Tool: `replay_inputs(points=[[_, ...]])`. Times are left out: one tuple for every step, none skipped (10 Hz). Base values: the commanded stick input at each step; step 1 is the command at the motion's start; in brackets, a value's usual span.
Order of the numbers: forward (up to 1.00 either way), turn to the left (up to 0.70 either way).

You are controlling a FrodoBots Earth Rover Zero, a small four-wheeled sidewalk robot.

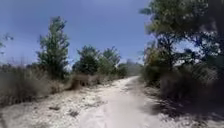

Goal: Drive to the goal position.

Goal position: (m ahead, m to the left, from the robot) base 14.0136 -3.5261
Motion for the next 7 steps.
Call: replay_inputs(points=[[0.30,0.00],[0.30,0.00],[0.30,0.00],[0.30,0.00],[0.30,0.00],[0.30,0.00],[0.30,0.00]])
